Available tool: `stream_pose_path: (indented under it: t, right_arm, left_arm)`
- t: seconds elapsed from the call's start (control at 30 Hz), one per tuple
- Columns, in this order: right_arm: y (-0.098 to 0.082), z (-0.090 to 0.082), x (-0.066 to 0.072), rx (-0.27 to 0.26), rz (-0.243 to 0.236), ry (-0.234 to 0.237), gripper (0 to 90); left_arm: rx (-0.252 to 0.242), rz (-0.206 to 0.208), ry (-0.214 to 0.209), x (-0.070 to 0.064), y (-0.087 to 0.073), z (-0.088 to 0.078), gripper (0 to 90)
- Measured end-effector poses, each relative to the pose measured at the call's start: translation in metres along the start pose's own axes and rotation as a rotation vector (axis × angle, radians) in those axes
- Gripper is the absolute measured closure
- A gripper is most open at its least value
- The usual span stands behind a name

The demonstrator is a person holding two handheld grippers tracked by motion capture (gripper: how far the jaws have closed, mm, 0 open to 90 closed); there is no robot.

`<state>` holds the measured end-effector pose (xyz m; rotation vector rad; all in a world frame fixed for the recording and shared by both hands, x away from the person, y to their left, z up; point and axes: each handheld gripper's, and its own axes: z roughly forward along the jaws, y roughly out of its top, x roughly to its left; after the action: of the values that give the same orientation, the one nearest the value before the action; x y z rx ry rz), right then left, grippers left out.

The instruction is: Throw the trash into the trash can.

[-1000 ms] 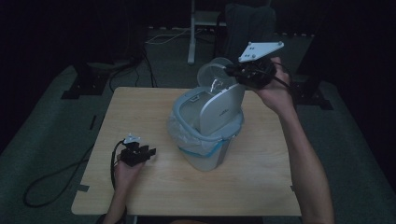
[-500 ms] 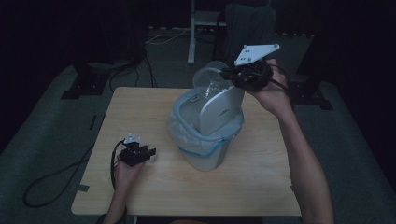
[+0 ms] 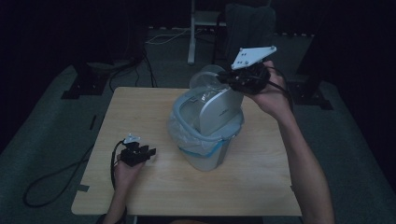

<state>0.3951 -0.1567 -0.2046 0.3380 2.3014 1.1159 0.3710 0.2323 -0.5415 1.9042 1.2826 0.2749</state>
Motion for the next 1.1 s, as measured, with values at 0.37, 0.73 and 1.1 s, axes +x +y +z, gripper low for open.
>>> stream_pose_path:
  t: [0.37, 0.73, 1.1]
  right_arm:
    - [0.0003, 0.0015, 0.0031, 0.004, -0.018, 0.016, 83.0]
    - [0.0002, 0.0011, 0.0053, 0.001, -0.025, 0.03, 83.0]
    - [-0.0014, -0.0004, 0.0048, -0.004, -0.027, 0.038, 83.0]
  left_arm:
    - [0.002, -0.001, -0.001, -0.0001, 0.0001, 0.0, 54.7]
    - [0.002, 0.0, -0.001, -0.0001, 0.0001, 0.0, 54.7]
    - [0.001, -0.002, -0.001, -0.0004, 0.0001, 0.0002, 54.7]
